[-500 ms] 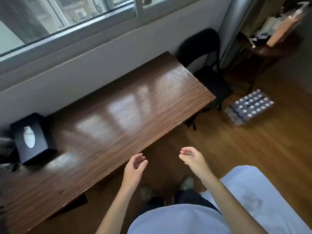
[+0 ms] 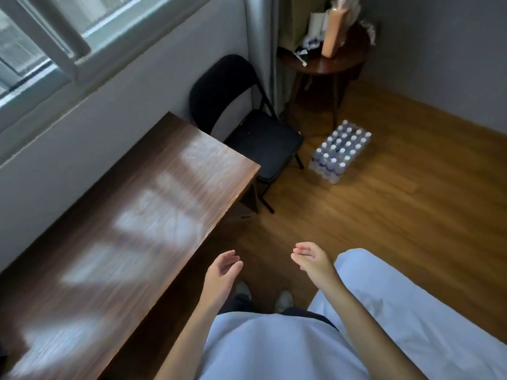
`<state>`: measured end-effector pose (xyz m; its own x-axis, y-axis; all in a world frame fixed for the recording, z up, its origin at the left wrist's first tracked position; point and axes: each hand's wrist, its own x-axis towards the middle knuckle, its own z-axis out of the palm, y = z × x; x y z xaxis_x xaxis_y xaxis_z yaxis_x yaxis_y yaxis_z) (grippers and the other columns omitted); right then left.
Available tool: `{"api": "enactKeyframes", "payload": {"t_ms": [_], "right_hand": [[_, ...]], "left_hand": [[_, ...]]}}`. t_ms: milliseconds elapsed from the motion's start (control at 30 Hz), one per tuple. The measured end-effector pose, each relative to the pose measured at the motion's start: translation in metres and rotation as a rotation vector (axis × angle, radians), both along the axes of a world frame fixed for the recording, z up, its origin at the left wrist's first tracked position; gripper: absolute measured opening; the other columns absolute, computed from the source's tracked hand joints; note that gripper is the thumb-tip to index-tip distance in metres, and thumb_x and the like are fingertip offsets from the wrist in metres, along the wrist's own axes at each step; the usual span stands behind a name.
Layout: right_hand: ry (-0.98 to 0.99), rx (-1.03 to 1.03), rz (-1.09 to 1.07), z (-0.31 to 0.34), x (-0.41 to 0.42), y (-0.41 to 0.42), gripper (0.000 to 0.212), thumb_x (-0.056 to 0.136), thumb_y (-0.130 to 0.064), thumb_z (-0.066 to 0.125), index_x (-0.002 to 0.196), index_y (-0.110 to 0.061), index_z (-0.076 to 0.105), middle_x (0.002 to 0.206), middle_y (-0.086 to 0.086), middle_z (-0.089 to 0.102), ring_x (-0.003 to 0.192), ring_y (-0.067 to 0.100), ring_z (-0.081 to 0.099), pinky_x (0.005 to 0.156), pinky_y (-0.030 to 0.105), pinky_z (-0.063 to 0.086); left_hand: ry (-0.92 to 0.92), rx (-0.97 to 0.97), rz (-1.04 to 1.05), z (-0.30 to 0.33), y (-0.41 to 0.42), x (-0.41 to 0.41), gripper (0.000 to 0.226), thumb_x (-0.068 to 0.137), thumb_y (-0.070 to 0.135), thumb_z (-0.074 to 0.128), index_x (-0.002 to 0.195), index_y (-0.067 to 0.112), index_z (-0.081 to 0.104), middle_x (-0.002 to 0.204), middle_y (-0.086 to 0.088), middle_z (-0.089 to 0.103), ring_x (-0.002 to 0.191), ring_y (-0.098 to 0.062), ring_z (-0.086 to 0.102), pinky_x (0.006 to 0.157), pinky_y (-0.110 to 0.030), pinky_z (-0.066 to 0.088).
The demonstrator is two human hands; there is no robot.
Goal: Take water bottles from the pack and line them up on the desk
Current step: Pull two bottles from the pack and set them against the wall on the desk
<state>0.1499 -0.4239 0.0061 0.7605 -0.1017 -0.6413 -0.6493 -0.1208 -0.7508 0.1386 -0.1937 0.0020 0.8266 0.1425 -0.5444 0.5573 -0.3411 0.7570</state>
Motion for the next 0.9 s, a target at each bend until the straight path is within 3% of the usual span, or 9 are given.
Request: {"api": "enactKeyframes", "payload": {"t_ms": [167,333,667,833,900], "right_hand": [[0.018,0.0,-0.14,-0.004,0.034,-0.042,0.028,0.09,-0.013,0.065,0.118,-0.01,0.059,0.112,0.005,0.064,0.096,0.011,0.061,0.086,0.026,0.049],[0.046,0.003,-0.305,-0.014,0.079,-0.076,0.025,0.09,-0.014,0.066,0.114,-0.014,0.06,0.114,0.006,0.066,0.103,0.017,0.063,0.096,0.037,0.05],[0.053,-0.017,-0.532,-0.014,0.206,-0.121,0.026,0.09,-0.015,0.065,0.116,-0.014,0.062,0.111,-0.001,0.067,0.1,0.012,0.064,0.098,0.035,0.049],[0.056,-0.015,-0.606,-0.016,0.264,-0.159,0.019,0.089,-0.017,0.067,0.106,-0.022,0.063,0.107,-0.003,0.068,0.1,0.011,0.065,0.099,0.04,0.051],[0.067,-0.001,-0.636,-0.018,0.288,-0.179,0.015,0.089,-0.016,0.067,0.101,-0.025,0.063,0.105,-0.003,0.068,0.098,0.01,0.064,0.097,0.039,0.052]], "left_hand": [[0.013,-0.005,-0.138,0.001,-0.039,0.068,0.03,0.096,0.022,0.063,0.126,0.02,0.059,0.117,0.006,0.066,0.103,-0.002,0.062,0.081,-0.009,0.047],[0.035,-0.028,-0.288,-0.008,-0.079,0.15,0.031,0.096,0.022,0.063,0.127,0.02,0.059,0.117,0.007,0.066,0.107,-0.005,0.063,0.098,-0.025,0.051],[0.067,-0.085,-0.455,-0.028,-0.149,0.338,0.026,0.095,0.013,0.064,0.121,0.018,0.061,0.11,0.002,0.071,0.106,-0.012,0.066,0.097,-0.034,0.053],[0.111,-0.104,-0.481,-0.031,-0.198,0.405,0.026,0.095,0.017,0.064,0.122,0.019,0.061,0.113,0.004,0.069,0.106,-0.01,0.065,0.095,-0.034,0.053],[0.117,-0.109,-0.479,-0.037,-0.219,0.429,0.027,0.095,0.015,0.065,0.122,0.016,0.062,0.113,0.002,0.07,0.106,-0.013,0.065,0.09,-0.027,0.054]]}}
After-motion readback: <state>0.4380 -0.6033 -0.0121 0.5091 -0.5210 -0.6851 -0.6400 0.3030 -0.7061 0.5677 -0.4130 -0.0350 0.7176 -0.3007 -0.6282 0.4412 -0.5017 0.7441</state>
